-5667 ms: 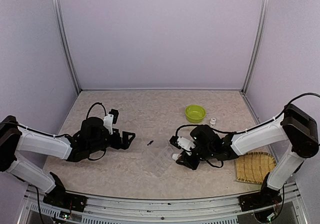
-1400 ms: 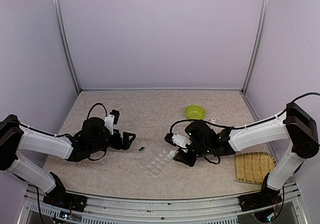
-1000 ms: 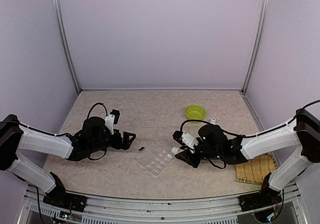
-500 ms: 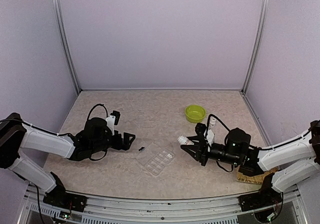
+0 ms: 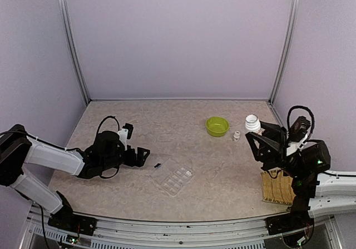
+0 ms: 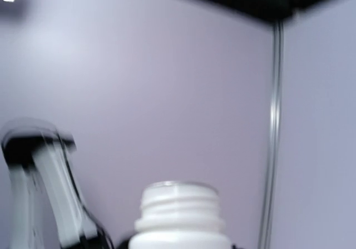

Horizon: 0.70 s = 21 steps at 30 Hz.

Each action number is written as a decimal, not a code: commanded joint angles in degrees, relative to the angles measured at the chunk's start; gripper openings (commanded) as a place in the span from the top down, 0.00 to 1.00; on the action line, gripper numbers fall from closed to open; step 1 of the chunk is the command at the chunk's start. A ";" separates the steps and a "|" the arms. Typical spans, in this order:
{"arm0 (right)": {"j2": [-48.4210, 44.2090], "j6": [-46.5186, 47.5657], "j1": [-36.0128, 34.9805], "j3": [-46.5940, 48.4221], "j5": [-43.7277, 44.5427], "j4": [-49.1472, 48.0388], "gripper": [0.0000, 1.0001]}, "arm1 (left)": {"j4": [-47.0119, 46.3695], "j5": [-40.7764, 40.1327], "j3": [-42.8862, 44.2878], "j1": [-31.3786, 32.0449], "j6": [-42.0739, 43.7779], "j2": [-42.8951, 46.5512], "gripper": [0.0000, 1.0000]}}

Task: Sort the pills into containers
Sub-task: Pick up the lid of the pill bottle from the center of the board.

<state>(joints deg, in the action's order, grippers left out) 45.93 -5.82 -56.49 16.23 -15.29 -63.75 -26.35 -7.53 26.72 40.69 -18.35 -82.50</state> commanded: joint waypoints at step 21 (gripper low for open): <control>-6.55 0.15 0.13 -0.10 3.04 10.58 1.00 | 17.48 -10.46 12.58 -2.70 -2.36 -10.82 0.05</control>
<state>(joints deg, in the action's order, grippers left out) 40.16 -5.85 -56.49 16.08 -13.21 -54.68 -11.46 -18.44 37.91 38.30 -20.36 -91.81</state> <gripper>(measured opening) 0.321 0.972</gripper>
